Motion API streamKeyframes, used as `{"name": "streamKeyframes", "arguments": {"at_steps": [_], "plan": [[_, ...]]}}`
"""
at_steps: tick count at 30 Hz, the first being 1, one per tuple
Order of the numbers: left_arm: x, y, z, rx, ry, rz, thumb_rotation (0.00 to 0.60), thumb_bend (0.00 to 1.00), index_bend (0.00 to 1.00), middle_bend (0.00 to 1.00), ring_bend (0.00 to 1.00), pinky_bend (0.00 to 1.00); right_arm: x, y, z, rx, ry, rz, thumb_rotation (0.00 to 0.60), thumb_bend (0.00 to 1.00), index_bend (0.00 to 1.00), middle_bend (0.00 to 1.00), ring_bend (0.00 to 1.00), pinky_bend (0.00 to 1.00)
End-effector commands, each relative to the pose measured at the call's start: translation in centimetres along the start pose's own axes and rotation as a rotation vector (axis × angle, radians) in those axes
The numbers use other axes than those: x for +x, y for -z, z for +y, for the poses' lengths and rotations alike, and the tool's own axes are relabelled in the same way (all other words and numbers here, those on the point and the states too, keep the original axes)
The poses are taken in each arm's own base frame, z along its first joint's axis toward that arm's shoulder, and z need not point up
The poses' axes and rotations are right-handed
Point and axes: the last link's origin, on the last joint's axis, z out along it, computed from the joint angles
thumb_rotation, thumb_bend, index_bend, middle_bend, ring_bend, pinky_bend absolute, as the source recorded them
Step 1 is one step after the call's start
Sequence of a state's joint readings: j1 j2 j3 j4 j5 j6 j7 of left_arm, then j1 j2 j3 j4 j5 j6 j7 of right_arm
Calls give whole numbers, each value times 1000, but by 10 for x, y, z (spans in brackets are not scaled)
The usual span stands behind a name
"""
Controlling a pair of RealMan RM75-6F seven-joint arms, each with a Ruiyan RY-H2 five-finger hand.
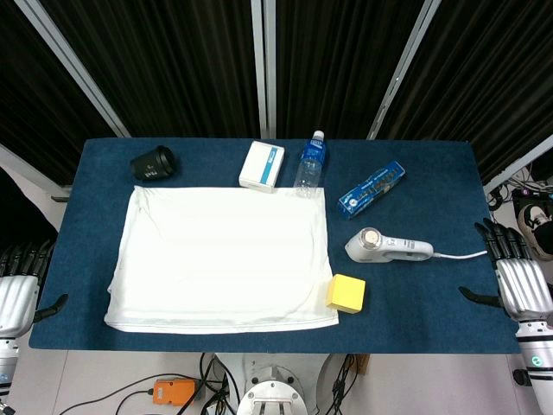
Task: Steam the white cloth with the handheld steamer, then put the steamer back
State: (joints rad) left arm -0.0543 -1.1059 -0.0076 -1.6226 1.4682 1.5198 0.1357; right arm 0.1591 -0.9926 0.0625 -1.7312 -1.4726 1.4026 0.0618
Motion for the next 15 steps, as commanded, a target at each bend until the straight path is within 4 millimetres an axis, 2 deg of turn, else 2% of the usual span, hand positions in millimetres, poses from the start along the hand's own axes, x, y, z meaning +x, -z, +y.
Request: {"name": "streamKeyframes", "arguments": {"at_steps": [1,5,9,13,15], "plan": [[-1,-1,0,-1,3,-1,600,143,58,78,0,0,0,-4,-4,8,-20,-19,600,0,0,47,0,0],[-3,-3,2,-11,0,-3,600,144,58,78,0,0,-7,-21,-11,1,-59,-108,600,0,0,50,1,9],[-4,-6,7,-33,0,-2,600,144,59,78,0,0,-14,-55,-21,-10,-73,-163,600,0,3,71,19,34],[-2,-8,11,-55,-5,3,600,143,58,78,0,0,-27,-90,-35,-16,-91,-243,600,0,123,137,93,70],[-2,-9,12,-60,-7,2,600,144,58,78,0,0,-33,-101,-40,-19,-87,-277,600,0,202,191,144,99]]}}
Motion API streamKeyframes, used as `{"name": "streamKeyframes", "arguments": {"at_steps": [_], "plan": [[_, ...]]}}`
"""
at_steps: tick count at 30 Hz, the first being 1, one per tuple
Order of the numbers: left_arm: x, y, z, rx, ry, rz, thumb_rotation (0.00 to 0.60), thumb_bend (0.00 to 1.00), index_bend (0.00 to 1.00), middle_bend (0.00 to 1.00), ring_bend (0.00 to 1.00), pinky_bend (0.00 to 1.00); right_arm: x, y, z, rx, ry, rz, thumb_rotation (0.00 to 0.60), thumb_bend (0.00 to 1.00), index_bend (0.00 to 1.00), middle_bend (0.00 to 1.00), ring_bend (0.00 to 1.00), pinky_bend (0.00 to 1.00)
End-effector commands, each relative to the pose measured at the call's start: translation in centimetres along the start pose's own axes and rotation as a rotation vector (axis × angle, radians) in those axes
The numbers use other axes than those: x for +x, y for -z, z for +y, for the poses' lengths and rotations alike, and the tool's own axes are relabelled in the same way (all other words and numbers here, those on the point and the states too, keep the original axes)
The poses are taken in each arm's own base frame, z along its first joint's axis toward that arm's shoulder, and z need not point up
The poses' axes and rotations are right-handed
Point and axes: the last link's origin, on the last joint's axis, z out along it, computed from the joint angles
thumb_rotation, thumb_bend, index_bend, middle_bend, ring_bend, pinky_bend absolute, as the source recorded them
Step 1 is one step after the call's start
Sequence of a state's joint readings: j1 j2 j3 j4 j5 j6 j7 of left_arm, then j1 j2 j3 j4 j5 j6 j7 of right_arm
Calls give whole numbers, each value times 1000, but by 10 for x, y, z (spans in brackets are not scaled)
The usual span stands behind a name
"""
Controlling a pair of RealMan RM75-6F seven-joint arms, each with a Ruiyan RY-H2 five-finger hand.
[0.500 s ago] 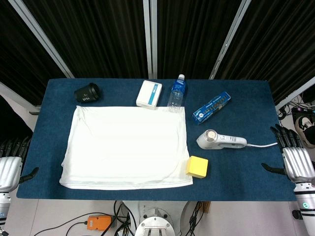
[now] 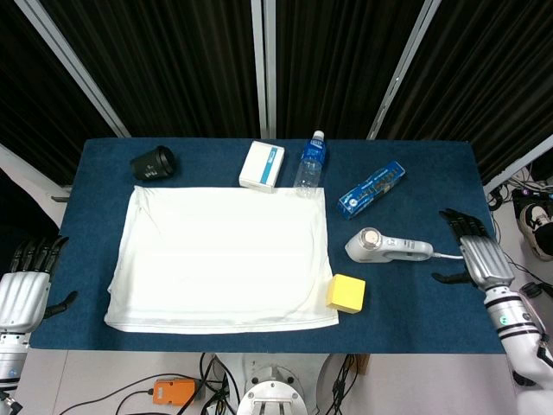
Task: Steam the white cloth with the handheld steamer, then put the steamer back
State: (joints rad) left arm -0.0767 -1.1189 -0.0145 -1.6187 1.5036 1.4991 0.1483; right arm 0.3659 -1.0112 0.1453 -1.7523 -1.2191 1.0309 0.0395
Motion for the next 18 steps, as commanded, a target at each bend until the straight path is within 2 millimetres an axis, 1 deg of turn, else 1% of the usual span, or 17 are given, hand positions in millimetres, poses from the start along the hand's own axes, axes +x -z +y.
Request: {"name": "streamKeyframes", "arguments": {"at_steps": [1,5,11,15,18], "plan": [[1,-1,1,-8,-3,-1,600,144,58,78,0,0,-8,-39,-19,3,4,-78,600,0,219,202,156,101],[0,-2,2,-15,-6,-8,600,143,58,78,0,0,-17,-52,-25,-25,27,-132,600,0,270,242,204,106],[-3,-3,2,-17,-8,-27,600,144,58,78,0,0,-28,-63,-28,-71,54,-177,600,0,377,330,297,113],[-4,-5,4,-25,-11,-28,600,144,58,78,0,0,-36,-71,-34,-75,66,-212,600,0,446,388,356,124],[-4,-6,5,-28,-13,-29,600,143,58,78,0,0,-40,-77,-38,-77,77,-223,600,0,463,410,377,129]]}}
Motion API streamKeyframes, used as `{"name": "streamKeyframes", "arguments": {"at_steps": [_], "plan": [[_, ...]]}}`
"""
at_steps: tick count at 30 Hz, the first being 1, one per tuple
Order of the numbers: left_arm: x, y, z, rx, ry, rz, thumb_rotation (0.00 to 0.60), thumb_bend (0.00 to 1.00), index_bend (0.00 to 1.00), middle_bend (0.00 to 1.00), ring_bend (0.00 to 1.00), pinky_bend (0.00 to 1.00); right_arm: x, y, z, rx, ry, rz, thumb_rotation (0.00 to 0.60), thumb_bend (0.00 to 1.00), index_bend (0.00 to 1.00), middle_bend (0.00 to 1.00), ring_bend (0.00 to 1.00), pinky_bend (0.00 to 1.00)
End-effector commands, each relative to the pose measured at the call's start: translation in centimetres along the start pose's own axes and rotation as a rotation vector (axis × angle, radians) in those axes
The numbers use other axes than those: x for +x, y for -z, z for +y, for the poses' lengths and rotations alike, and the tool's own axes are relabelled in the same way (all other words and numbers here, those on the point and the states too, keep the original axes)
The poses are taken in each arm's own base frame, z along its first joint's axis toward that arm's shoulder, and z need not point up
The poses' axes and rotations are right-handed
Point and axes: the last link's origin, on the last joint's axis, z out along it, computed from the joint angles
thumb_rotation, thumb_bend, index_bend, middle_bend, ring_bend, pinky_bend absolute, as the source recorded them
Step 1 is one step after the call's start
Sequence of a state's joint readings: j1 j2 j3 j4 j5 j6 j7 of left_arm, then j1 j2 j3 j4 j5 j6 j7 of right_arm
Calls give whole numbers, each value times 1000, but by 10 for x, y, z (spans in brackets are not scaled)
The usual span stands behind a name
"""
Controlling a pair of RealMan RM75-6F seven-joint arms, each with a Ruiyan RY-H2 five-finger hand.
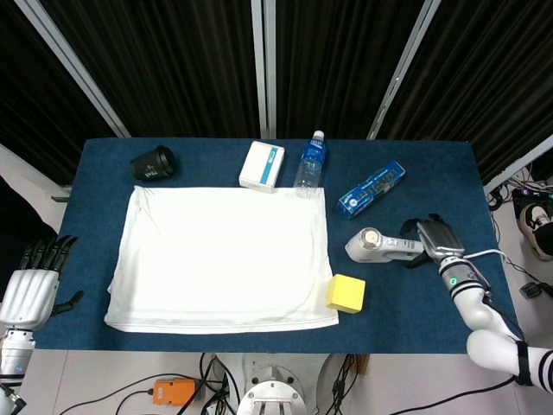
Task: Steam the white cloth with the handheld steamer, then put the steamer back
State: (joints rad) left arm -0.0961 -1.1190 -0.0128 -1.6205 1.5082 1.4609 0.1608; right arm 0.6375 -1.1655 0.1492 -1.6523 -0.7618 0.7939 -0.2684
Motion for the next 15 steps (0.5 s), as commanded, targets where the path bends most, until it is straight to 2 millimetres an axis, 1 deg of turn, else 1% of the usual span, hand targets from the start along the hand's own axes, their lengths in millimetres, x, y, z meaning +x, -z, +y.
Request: {"name": "streamKeyframes", "arguments": {"at_steps": [1,9,15], "plan": [[0,0,0,-1,-2,0,600,144,58,78,0,0,-4,-6,-5,-1,11,-16,600,0,468,418,388,130],[2,1,-3,6,-8,-3,600,144,58,78,0,0,-6,-14,-13,7,8,-22,600,0,526,515,535,141],[1,3,-4,11,-7,-7,600,144,59,78,0,0,-10,-16,-13,6,-5,-31,600,0,548,535,558,144]]}}
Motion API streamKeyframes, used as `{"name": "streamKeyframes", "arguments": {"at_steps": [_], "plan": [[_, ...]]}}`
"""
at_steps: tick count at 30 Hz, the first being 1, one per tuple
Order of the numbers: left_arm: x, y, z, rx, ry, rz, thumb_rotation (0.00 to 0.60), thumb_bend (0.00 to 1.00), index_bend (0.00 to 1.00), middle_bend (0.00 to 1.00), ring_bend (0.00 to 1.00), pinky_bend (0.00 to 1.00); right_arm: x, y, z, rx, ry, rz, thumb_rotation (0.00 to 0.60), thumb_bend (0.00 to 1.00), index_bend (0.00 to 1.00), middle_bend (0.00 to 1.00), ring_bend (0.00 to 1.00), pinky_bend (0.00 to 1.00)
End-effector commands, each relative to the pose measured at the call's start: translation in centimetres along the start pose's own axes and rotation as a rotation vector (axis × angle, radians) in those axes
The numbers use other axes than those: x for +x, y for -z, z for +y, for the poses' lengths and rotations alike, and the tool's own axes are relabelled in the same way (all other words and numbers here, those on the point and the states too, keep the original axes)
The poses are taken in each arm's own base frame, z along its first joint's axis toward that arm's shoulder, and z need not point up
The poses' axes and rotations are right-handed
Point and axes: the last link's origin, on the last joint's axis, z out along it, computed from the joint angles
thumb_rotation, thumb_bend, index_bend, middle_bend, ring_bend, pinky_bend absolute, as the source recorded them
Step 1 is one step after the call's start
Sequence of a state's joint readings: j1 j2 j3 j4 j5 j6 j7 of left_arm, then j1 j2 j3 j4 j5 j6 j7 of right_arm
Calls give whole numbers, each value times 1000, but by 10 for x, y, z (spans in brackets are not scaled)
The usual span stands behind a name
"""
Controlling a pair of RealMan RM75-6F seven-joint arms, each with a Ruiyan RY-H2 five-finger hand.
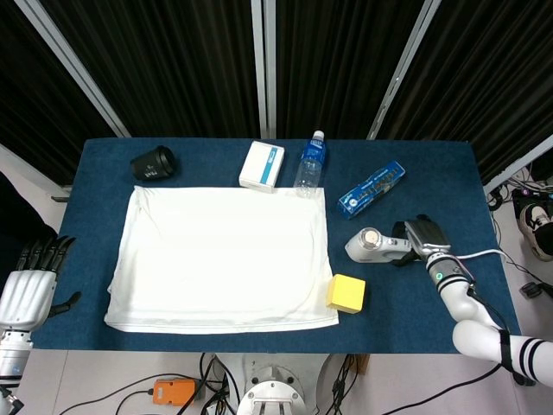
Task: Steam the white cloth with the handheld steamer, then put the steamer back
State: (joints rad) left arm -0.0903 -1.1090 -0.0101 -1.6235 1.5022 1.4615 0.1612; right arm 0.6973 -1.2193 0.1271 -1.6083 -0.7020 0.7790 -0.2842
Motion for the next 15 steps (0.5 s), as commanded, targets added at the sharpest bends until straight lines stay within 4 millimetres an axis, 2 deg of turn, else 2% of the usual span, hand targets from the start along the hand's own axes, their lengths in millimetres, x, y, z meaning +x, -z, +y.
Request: {"name": "streamKeyframes", "arguments": {"at_steps": [1,15], "plan": [[0,0,0,-1,-2,-3,600,144,58,78,0,0,-2,-1,0,1,-10,-3,600,0,551,537,561,144],[-2,0,1,-3,3,-6,600,144,59,78,0,0,-13,3,7,-4,-50,-34,600,0,596,582,609,147]]}}
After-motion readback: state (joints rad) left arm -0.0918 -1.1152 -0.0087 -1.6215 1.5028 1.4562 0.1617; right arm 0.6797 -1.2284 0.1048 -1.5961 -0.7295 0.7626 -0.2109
